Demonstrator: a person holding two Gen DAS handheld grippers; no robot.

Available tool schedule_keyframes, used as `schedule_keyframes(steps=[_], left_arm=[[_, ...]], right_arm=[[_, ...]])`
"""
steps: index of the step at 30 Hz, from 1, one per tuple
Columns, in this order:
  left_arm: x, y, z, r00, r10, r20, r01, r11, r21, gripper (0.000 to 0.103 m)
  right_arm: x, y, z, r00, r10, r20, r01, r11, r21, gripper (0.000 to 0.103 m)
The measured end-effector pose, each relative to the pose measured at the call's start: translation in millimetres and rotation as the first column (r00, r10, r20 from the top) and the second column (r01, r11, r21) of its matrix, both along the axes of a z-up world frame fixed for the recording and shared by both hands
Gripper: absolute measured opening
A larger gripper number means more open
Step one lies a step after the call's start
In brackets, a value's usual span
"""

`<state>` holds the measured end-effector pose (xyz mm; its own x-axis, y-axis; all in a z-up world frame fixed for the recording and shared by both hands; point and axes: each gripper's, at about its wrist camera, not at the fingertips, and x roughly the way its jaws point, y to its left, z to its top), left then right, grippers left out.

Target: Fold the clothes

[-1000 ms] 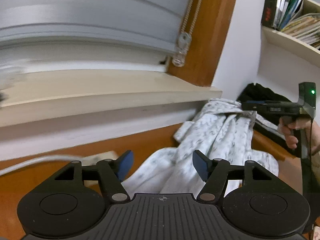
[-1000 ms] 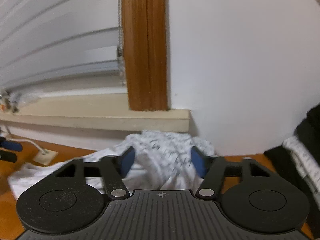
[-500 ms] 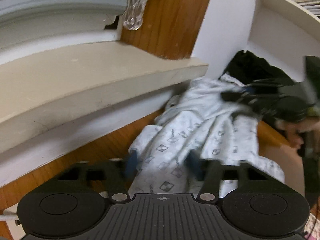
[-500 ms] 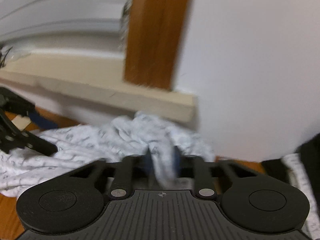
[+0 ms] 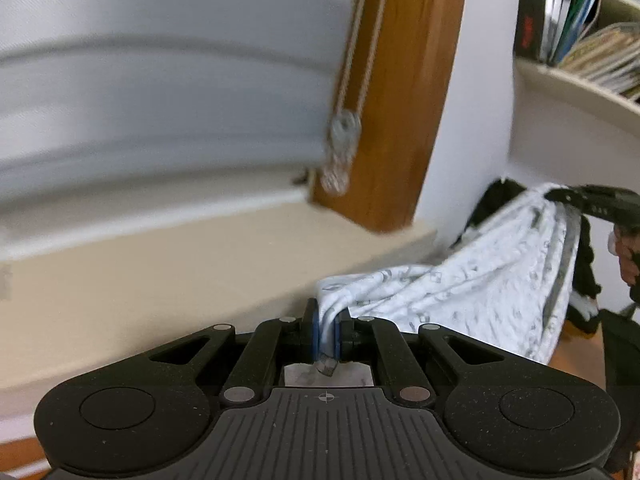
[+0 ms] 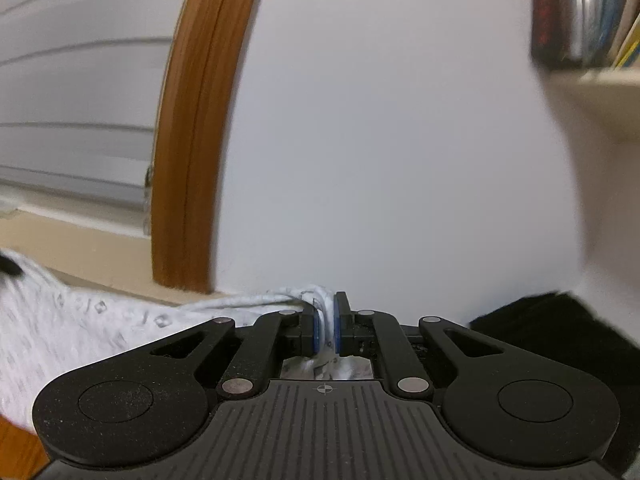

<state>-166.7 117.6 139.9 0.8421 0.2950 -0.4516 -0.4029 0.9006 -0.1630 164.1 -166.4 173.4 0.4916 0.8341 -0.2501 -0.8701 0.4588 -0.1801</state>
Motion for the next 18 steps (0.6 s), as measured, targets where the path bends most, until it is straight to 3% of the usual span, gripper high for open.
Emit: schedule_keyframes(steps=[4, 7, 9, 13, 18], left_arm=[[-29.2, -2.2, 18.3, 1.0, 0.013, 0.022, -0.014, 1.0, 0.023, 0.007], [-31.3, -10.8, 5.8, 0.999, -0.03, -0.02, 0.03, 1.0, -0.002, 0.008], [-29.7, -17.1, -10.9, 0.998, -0.052, -0.039, 0.052, 0.999, -0.011, 0.008], [-24.2, -13.4, -49.8, 0.996, -0.067, -0.055, 0.063, 0.995, -0.075, 0.009], [-26.6, 0.8, -81.0, 0.999, -0.05, -0.022, 0.046, 0.989, -0.143, 0.009]], right_arm=[[-3.6, -28.2, 9.7, 0.999, 0.015, -0.031, -0.014, 1.0, 0.005, 0.008], [-4.8, -24.8, -11.3, 0.989, 0.085, -0.119, -0.103, 0.983, -0.154, 0.012], [-4.7, -20.9, -28.2, 0.982, 0.103, -0.157, -0.134, 0.969, -0.206, 0.016], [10.5, -16.0, -38.8, 0.954, 0.123, -0.274, -0.166, 0.976, -0.141, 0.034], [21.0, 12.9, -51.9, 0.936, 0.109, -0.335, -0.162, 0.978, -0.135, 0.038]])
